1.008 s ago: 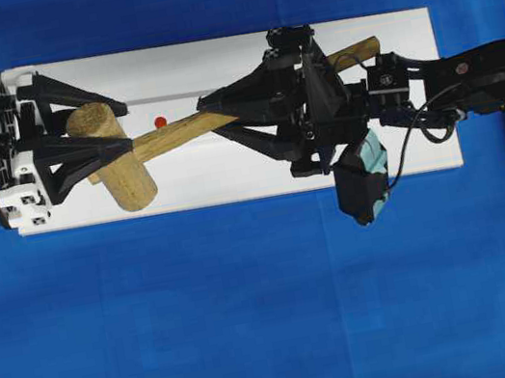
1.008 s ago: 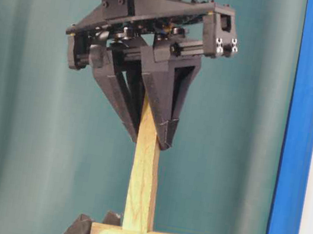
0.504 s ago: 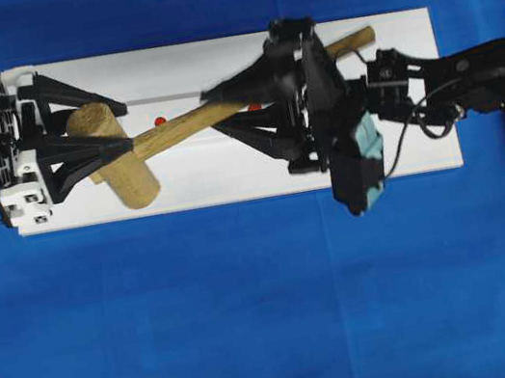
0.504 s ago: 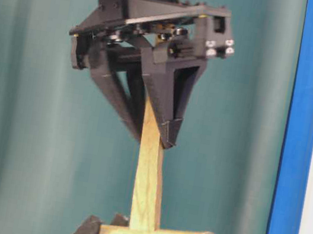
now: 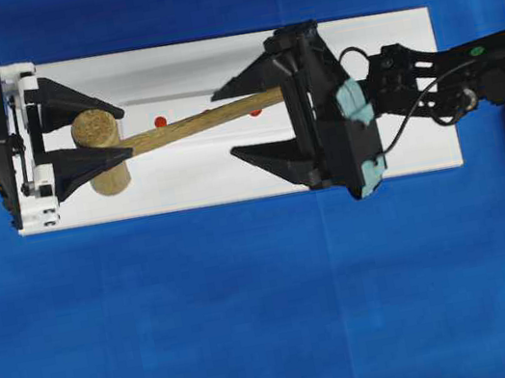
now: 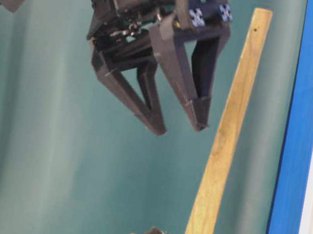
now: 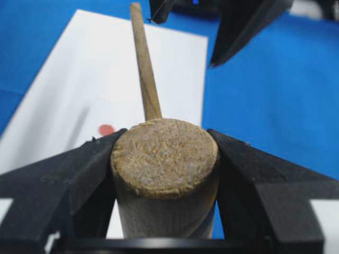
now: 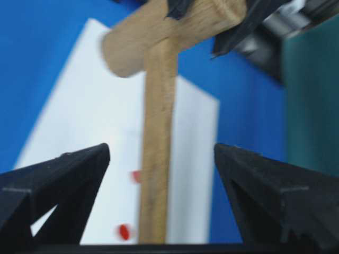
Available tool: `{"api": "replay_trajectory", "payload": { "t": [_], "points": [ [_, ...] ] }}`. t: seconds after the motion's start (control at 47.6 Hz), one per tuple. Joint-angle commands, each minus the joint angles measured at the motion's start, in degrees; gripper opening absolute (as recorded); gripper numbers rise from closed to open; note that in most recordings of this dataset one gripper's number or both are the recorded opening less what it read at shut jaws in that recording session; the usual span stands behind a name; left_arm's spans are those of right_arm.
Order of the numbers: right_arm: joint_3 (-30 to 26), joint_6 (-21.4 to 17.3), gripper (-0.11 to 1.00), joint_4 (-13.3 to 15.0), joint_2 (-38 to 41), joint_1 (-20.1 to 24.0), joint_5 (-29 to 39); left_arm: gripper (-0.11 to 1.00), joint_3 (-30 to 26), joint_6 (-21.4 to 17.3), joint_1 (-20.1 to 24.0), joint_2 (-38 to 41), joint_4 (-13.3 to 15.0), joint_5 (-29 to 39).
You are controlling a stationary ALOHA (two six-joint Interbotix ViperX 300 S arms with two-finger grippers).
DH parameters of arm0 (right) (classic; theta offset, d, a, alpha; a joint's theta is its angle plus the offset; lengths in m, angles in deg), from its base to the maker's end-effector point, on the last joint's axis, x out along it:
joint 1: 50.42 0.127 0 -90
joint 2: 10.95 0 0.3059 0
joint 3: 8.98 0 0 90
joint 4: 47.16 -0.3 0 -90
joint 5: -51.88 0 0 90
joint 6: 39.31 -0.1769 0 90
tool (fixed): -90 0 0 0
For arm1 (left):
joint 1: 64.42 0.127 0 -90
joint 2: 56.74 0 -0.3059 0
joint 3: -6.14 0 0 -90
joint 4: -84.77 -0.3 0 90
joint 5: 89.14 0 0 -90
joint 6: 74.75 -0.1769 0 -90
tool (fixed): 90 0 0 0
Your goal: Hit the mark with a hammer.
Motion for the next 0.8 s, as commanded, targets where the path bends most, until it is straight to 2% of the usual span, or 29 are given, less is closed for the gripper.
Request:
{"api": "replay_trajectory", "payload": {
  "t": [0.0,0.126,0.273,0.441,0.777],
  "points": [
    [-1.5,-0.6,0.94,-2.5,-1.8,0.1,1.5,0.46,-1.8,-3.6,0.0,-0.7,-0.2,0.4],
    [-1.5,-1.4,0.94,-4.7,-1.8,0.1,1.8,0.46,-2.1,-7.4,-0.6,-0.7,-0.2,1.2],
    [-1.6,-1.8,0.94,-6.0,-1.7,0.1,1.7,0.46,-2.5,-9.3,-1.7,-0.7,-0.2,1.6],
    [-2.0,-1.8,0.94,-8.1,-0.5,0.0,1.3,0.46,-2.7,-9.3,-1.9,-0.7,-0.2,1.6],
    [-4.4,-1.8,0.94,-12.0,7.2,-0.7,0.0,0.46,-3.5,-9.5,-3.1,-0.6,-0.2,1.6]
  ]
}}
